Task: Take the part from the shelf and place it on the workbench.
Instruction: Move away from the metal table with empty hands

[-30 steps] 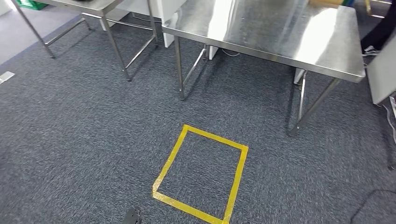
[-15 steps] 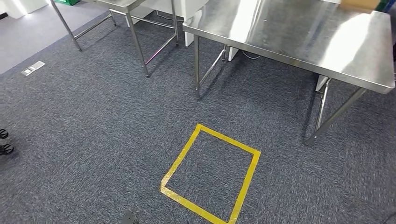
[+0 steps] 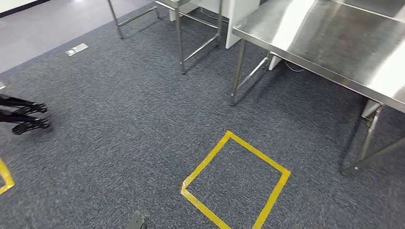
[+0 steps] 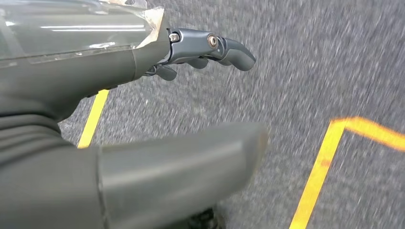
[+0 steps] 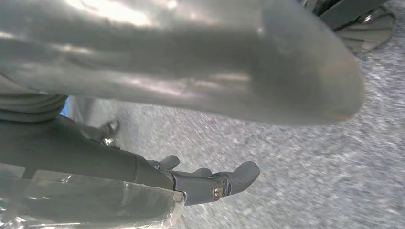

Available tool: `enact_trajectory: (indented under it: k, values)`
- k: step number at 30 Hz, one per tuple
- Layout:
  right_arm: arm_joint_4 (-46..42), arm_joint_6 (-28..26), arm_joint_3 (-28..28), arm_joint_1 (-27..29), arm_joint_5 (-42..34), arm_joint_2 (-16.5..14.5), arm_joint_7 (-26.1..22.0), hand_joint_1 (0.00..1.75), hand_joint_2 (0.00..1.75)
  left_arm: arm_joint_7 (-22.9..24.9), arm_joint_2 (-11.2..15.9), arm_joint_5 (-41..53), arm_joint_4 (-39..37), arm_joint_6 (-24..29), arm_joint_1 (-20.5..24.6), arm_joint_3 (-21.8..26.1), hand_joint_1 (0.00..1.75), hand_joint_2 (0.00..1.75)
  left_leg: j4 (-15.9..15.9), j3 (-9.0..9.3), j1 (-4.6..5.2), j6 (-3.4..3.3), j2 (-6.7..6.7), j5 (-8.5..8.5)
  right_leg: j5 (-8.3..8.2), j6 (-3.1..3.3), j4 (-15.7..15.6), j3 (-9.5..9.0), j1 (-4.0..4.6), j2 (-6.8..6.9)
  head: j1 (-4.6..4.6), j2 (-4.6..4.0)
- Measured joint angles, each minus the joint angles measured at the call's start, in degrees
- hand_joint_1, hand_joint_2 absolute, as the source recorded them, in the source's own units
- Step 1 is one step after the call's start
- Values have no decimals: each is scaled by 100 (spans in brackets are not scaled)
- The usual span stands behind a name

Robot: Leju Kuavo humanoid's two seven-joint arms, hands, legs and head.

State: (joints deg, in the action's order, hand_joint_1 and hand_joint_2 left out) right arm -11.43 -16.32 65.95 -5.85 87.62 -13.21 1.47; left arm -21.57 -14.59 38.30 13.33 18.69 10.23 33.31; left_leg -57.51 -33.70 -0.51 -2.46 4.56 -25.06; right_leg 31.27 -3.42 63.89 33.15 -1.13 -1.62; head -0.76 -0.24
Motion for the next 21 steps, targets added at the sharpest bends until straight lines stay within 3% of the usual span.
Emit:
enact_trajectory:
  k: [2,3,5,7,9,11,12,13,14,16,17,18,20,21]
  values:
    - [-1,-5,3,-4,-40,1,-2,0,0,-70,-21,37,1,156,2,-37,0,175,-44,-29,21,50,114,-17,-234,29,-550,-202,-16,-181,-18,0]
    - [-1,-9,6,-12,-67,-7,-8,0,0,-73,-30,69,1,231,2,-54,0,175,-56,-47,27,84,156,-18,-259,73,-610,-222,-4,-207,-15,0]
    - [1,-2,16,-64,-124,-46,-17,0,0,64,-22,177,0,355,9,-106,0,175,-65,-80,10,152,202,-12,-288,170,-614,-242,-19,-102,8,0]
    - [5,53,24,-168,-140,-95,-2,0,0,204,8,251,-2,425,44,-162,0,175,-283,-198,-2,213,0,-154,-322,275,-639,-258,-56,10,62,0]
    - [11,135,26,-263,-109,-121,22,0,0,183,30,245,-2,462,96,-184,0,175,-891,-489,-14,265,-290,-495,-322,357,-649,-267,-38,134,132,0]
    - [16,207,26,-325,-64,-124,76,0,0,132,45,202,-4,479,115,-183,0,175,-1524,-803,-44,315,-387,-736,-309,387,-646,-272,-12,282,157,0]
    - [16,235,25,-354,-41,-121,118,0,0,112,52,176,-6,475,107,-181,0,175,-1618,-853,-60,334,-413,-721,-304,390,-644,-273,-6,350,159,0]
    - [16,263,23,-387,-15,-119,164,0,0,94,62,152,-8,467,97,-179,0,175,-1495,-790,-78,347,-442,-607,-298,386,-643,-277,-5,411,164,0]
    - [17,284,20,-423,8,-119,205,0,0,76,71,134,-9,463,89,-176,0,175,-1178,-622,-93,353,-505,-428,-289,376,-642,-285,-6,462,171,0]
    - [20,316,8,-490,53,-121,246,0,0,31,79,93,-9,467,90,-168,0,175,-444,-222,-90,330,-745,-156,-256,325,-637,-309,26,552,194,0]
    - [21,327,0,-519,74,-121,259,0,0,6,78,62,-9,474,91,-163,0,175,-224,-103,-74,302,-818,-99,-238,293,-636,-323,48,595,187,0]
    - [21,339,-11,-543,95,-121,271,0,0,-22,76,27,-9,482,88,-157,0,175,-129,-57,-50,268,-842,-94,-225,259,-641,-334,69,640,175,0]
    - [22,374,-36,-584,125,-120,288,0,0,-81,77,-44,-9,502,66,-135,0,175,-99,-64,-26,181,-706,-70,-207,187,-651,-351,82,714,146,0]
    - [22,391,-47,-601,136,-120,293,0,0,-106,76,-74,-9,511,55,-121,0,175,-65,-53,-24,132,-649,-46,-170,159,-608,-342,78,670,142,-1]
